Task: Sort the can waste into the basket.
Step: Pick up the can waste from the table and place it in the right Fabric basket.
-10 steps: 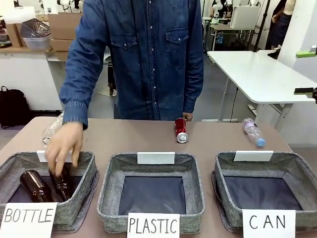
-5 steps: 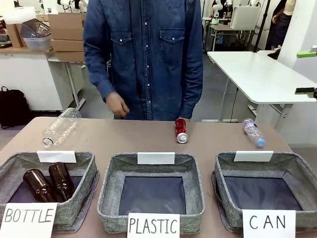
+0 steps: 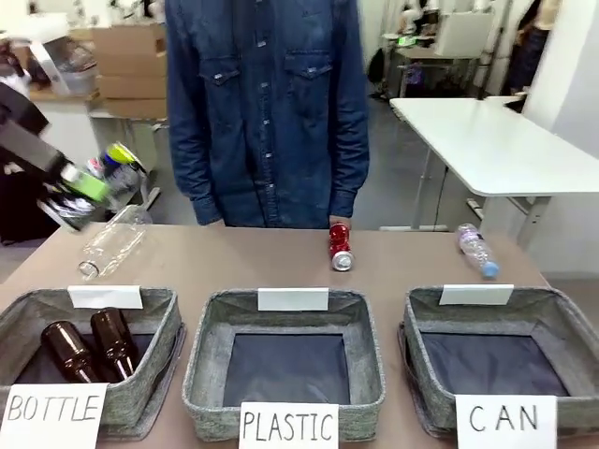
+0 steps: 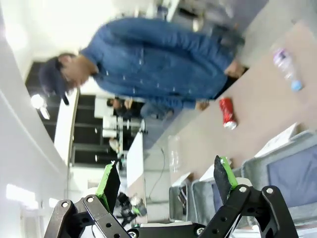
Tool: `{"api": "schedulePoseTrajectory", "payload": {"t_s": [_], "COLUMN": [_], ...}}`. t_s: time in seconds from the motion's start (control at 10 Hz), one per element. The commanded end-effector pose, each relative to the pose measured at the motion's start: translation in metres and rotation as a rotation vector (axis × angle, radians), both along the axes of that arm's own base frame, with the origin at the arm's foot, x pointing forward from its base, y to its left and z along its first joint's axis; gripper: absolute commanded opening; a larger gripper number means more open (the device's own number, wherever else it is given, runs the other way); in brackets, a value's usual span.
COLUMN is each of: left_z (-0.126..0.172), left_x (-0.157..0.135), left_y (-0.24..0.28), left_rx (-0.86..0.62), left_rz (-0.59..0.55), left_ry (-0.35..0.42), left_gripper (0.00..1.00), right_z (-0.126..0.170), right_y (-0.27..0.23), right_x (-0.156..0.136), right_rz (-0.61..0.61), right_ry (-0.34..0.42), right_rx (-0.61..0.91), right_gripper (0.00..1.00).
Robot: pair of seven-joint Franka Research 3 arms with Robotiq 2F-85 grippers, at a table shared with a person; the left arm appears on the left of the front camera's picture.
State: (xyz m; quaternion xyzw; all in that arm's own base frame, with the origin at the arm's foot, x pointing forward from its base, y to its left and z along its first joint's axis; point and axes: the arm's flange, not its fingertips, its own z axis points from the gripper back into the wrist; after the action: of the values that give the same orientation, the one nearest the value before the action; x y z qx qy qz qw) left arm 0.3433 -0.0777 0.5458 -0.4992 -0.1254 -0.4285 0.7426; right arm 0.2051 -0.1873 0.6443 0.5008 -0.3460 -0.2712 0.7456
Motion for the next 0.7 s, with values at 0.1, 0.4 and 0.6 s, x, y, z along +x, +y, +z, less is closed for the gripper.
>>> {"api": "schedulePoseTrajectory", "payload": {"t_s": [0.1,0.4,0.6], "left_z": [-0.02,-0.043,-0.06], "left_x": [0.004,-0.027,-0.052], "left_y": [-0.131,-0.236,-0.314], "left_rx": [0.042,0.09,0.115], "left_rz": [-0.1,-0.118,-0.215], "left_ry": [-0.264,-0.472,-0.685], "left_gripper": [0.37,0.37,0.37], "right_z": [-0.021,-0.003,-0.003], "right_y": [-0.057,-0.022,-0.022], "right_x": [-0.031,-0.015,-0.015], "right_rz": [-0.096,-0.042,-0.042], "right_ry": [-0.037,-0.017,-0.017], "right_rx": [0.074,0.006,0.006], "right_gripper": [1.0,1.0,1.0]}}
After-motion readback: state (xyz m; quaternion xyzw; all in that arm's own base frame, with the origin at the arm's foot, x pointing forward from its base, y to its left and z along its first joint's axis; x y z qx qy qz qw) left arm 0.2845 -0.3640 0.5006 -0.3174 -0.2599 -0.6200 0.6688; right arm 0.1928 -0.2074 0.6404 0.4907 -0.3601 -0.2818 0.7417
